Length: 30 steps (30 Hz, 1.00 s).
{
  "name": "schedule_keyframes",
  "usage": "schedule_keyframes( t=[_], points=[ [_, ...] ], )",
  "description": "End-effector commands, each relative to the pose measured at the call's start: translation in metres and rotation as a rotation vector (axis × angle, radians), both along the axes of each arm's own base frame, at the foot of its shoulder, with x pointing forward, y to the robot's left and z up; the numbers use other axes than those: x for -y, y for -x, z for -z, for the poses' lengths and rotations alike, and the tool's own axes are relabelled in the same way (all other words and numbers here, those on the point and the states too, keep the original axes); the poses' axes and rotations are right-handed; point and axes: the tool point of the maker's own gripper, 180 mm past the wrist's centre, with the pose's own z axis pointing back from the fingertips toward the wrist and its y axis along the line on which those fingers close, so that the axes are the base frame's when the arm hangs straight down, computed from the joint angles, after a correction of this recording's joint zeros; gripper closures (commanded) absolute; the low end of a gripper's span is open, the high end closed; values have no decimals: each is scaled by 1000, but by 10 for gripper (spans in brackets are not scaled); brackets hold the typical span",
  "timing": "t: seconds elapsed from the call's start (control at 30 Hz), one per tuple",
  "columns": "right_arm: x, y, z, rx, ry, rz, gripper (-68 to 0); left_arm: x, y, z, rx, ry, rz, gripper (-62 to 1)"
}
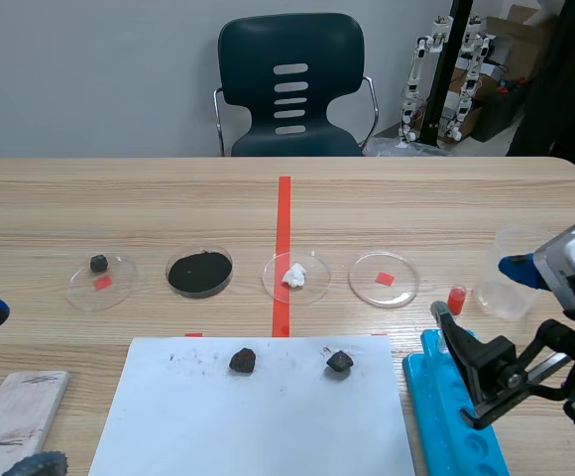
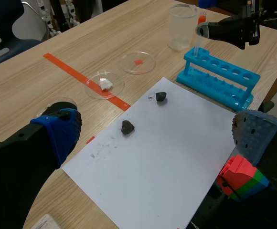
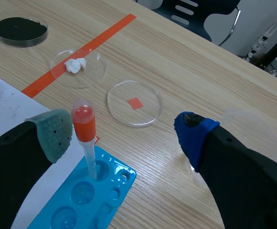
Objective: Pick up the dropper by the top with the right hand
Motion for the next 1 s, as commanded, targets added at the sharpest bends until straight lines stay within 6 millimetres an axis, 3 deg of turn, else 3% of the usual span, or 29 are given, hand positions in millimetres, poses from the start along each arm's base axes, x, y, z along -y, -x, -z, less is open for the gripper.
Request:
schedule_keyframes(
  t=[0.0,0.13,0.27,0.97],
  points=[
    [1,-2,-3,12,1,-2,-404,2,-2,-8,21,27,-3,-623],
    [1,-2,-3,12,1,-2,-403,2,-2,-8,21,27,-3,-623],
    [1,-2,-3,9,2,-1,-357,2,-2,-8,21,27,-3,-623],
    [4,-6,0,-6,19,9,-357,2,-2,-8,21,27,-3,-623]
  ],
)
